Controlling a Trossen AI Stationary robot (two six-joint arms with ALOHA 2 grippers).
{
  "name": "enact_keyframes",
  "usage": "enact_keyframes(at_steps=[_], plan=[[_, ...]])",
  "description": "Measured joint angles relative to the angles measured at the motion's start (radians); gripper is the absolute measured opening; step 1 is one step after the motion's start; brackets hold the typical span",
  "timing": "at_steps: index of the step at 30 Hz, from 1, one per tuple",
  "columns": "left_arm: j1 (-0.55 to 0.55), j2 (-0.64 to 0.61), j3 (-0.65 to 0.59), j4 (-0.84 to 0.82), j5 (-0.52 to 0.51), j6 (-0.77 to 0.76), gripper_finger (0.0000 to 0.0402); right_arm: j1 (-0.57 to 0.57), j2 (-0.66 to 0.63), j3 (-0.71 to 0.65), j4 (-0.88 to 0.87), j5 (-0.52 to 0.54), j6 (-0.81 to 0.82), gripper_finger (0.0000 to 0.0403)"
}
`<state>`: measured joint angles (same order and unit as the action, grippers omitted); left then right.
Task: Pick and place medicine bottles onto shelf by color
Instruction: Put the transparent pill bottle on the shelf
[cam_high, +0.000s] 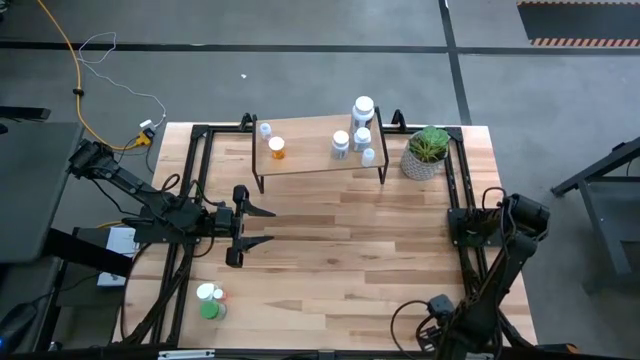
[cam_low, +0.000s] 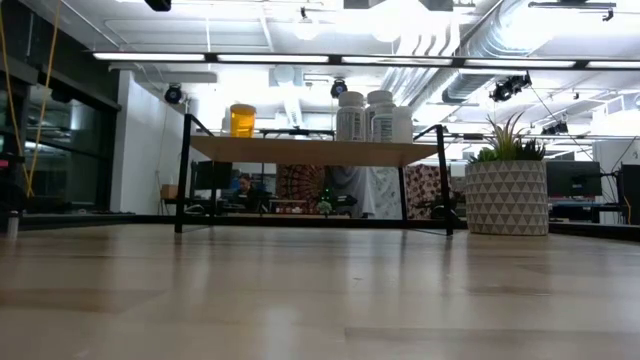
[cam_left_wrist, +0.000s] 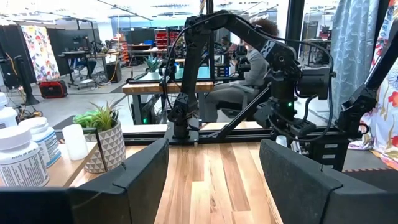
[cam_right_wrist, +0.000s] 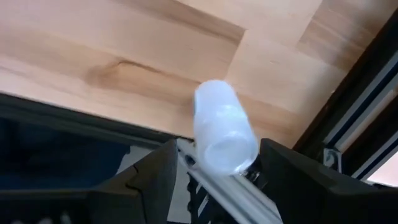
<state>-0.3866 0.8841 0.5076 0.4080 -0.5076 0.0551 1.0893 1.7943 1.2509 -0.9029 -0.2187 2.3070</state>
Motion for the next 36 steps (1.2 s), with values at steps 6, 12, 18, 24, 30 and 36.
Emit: enact_keyframes(at_steps=[6,12,18,24,30,36], plan=[[0.000,0.000,0.000,0.000,0.000,-0.001,0.0243,-0.003,0.000,-0.061,0.061,-0.052,0.008,0.0220],[0.000,0.000,0.000,0.000,0.000,0.000,0.0243,-0.003,0.000,-0.065,0.062,-0.036,0.003,0.0198],[0.000,0.000,0.000,0.000,0.000,0.000,0.0243,-0.003,0.000,-0.065,0.063,-0.036,-0.004,0.0144],[0.000,0.000,0.000,0.000,0.000,-0.001,0.0243,-0.014,0.000,-0.010,0.062,-0.033,-0.085,0.0117],[0.000,0.000,0.000,0.000,0.000,-0.003,0.0243,-0.100,0.000,0.063,0.065,0.110,-0.306,0.0120],[0.000,0.000,0.000,0.000,0.000,-0.026,0.0243,-0.302,0.000,0.072,0.115,0.227,-0.723,0.0118]])
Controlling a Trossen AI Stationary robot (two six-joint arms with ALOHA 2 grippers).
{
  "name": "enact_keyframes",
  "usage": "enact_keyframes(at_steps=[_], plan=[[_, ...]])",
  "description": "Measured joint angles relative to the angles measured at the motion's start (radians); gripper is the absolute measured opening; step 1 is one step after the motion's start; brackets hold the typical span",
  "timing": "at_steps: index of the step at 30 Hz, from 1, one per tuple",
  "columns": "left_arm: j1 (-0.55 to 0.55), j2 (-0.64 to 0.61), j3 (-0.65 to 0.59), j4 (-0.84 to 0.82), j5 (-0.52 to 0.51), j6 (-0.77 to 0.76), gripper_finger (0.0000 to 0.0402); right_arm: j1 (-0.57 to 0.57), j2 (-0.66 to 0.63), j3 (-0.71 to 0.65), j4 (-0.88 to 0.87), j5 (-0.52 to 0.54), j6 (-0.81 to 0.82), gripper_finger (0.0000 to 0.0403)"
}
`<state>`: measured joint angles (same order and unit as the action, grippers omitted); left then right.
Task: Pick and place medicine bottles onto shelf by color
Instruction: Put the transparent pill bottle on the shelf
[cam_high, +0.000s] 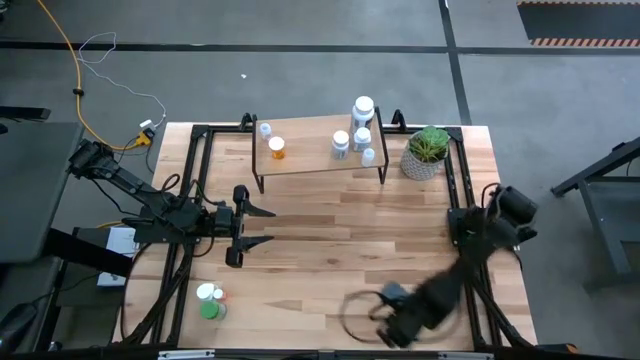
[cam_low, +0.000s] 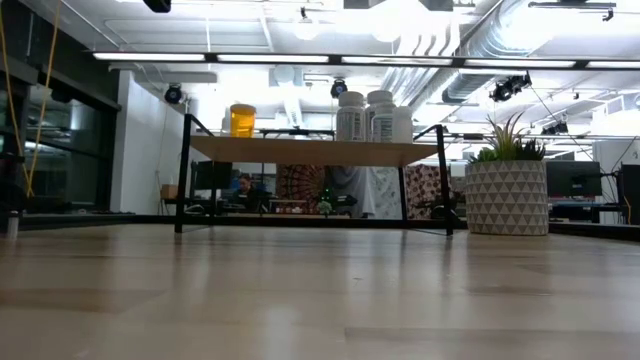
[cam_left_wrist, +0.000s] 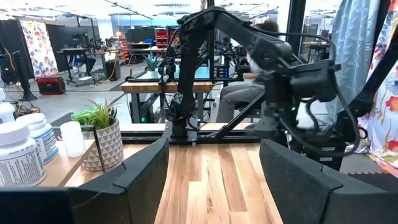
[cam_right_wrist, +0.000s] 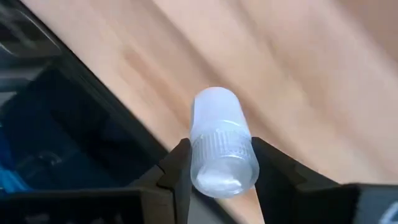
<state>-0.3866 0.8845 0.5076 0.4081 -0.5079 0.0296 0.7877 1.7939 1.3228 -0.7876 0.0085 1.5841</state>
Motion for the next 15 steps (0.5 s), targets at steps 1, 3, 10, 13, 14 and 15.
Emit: enact_keyframes(at_steps=[1,3,10,13,14,15], plan=[[0.000,0.000,0.000,0.000,0.000,0.000,0.0243,-0.042,0.000,0.000,0.023,0.007,-0.082,0.0118],[0.000,0.000,0.000,0.000,0.000,0.001,0.0243,-0.127,0.000,0.000,0.079,0.007,-0.247,0.0118],[0.000,0.000,0.000,0.000,0.000,0.026,0.0243,-0.385,0.000,0.168,-0.041,-0.011,-0.674,0.0118],[0.000,0.000,0.000,-0.001,0.000,0.026,0.0243,-0.461,0.000,0.316,-0.218,0.087,-0.771,0.0118],[0.000,0.000,0.000,-0.001,0.000,0.026,0.0243,-0.483,0.000,0.367,-0.285,0.131,-0.789,0.0118],[0.000,0.000,0.000,-0.001,0.000,0.026,0.0243,-0.507,0.000,0.415,-0.346,0.173,-0.801,0.0118]])
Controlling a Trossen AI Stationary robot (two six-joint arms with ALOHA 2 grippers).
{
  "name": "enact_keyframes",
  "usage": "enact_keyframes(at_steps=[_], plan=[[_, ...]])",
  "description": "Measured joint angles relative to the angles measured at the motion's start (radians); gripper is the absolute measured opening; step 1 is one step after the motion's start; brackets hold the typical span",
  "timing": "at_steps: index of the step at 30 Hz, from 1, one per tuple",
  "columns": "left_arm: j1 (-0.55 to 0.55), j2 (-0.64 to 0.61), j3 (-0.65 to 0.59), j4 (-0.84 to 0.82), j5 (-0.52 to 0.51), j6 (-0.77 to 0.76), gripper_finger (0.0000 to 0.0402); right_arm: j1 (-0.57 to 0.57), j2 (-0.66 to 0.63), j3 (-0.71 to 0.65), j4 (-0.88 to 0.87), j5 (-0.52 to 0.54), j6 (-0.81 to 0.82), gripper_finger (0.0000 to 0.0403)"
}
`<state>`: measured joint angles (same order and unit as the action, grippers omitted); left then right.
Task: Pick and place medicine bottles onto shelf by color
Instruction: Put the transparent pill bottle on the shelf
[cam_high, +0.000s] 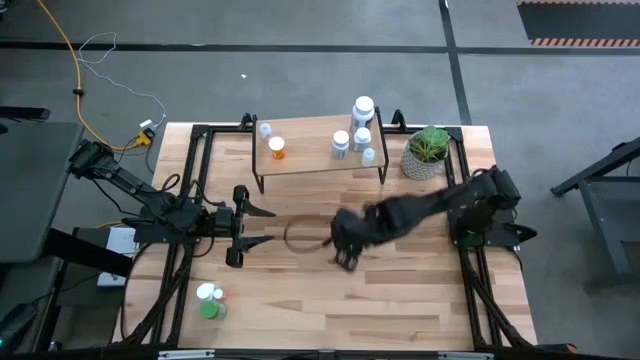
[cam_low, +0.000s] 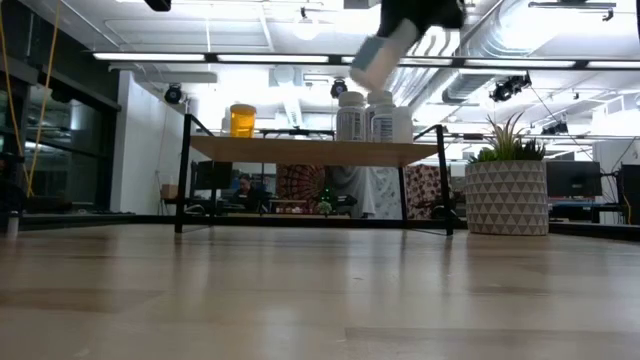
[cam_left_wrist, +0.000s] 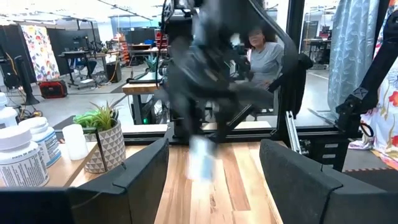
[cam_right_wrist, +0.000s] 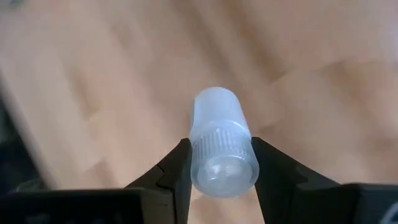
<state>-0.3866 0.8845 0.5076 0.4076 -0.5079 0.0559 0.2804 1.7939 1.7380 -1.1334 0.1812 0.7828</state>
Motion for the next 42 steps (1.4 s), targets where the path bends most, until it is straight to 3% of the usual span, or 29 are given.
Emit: enact_keyframes(at_steps=[4,7,18,24,42], plan=[[0.000,0.000,0.000,0.000,0.000,0.000,0.0243,-0.103,-0.002,0.156,-0.179,0.141,-0.005,0.0119],[0.000,0.000,0.000,0.000,0.000,-0.001,0.0243,-0.193,-0.001,0.221,-0.244,0.175,-0.003,0.0119],[0.000,0.000,0.000,0.000,0.000,0.000,0.0243,-0.494,0.018,0.242,-0.329,-0.015,0.002,0.0119],[0.000,0.000,0.000,0.001,0.000,0.000,0.0243,-0.556,0.048,0.242,-0.316,-0.038,-0.002,0.0119],[0.000,0.000,0.000,0.007,0.000,0.000,0.0243,-0.597,0.138,0.242,-0.295,-0.052,-0.032,0.0133]])
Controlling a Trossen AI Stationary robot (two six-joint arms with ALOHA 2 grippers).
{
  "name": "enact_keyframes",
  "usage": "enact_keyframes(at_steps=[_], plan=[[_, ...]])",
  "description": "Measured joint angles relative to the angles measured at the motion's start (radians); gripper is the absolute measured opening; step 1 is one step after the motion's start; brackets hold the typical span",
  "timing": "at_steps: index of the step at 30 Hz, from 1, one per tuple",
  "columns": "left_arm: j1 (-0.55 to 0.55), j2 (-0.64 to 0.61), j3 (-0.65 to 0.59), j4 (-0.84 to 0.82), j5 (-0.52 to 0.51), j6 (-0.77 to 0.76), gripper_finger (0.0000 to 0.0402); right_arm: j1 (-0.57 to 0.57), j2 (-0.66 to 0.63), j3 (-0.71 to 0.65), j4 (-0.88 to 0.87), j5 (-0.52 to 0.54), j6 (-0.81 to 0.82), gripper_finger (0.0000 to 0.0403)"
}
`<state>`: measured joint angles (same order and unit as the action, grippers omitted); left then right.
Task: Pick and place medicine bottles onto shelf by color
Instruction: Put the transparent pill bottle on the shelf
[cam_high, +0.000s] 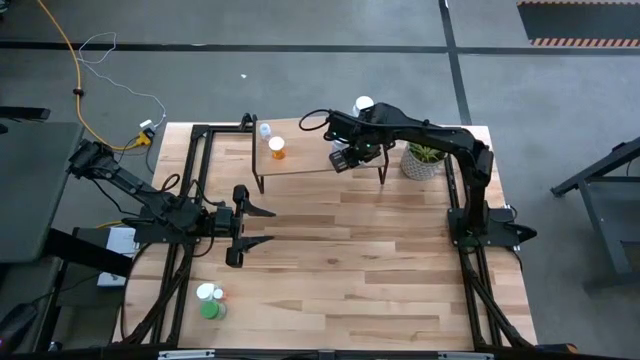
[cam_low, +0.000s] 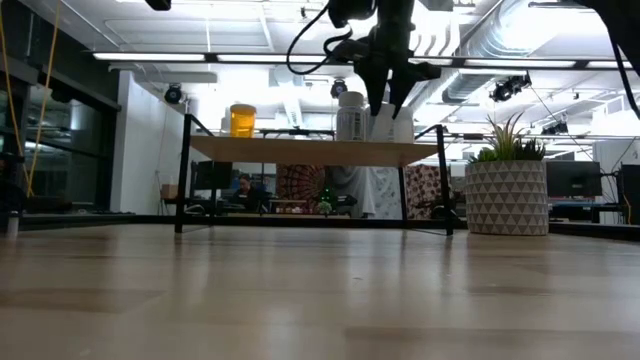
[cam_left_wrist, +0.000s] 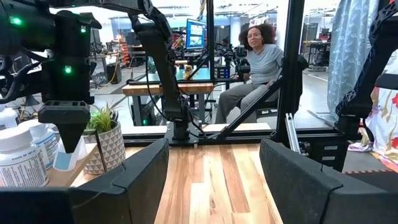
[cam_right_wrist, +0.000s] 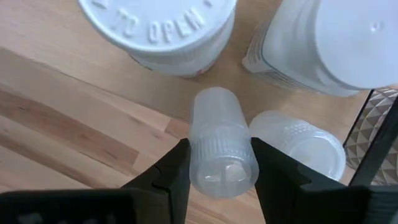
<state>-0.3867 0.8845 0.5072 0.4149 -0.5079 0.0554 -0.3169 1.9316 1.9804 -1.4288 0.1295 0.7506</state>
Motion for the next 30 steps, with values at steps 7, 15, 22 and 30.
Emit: enact_keyframes(at_steps=[7,15,22,30], plan=[[0.000,0.000,0.000,0.000,0.000,-0.001,0.0243,-0.009,0.000,0.000,0.000,0.027,0.000,0.0163],[0.000,0.000,0.000,0.000,0.000,-0.001,0.0243,-0.013,0.000,0.000,0.013,0.033,-0.033,0.0166],[0.000,0.000,0.000,0.000,0.000,0.000,0.0243,-0.013,0.000,0.000,0.029,0.044,-0.054,0.0167],[0.000,0.000,0.000,-0.001,0.000,-0.001,0.0243,-0.015,0.000,0.000,0.045,0.056,-0.096,0.0167]])
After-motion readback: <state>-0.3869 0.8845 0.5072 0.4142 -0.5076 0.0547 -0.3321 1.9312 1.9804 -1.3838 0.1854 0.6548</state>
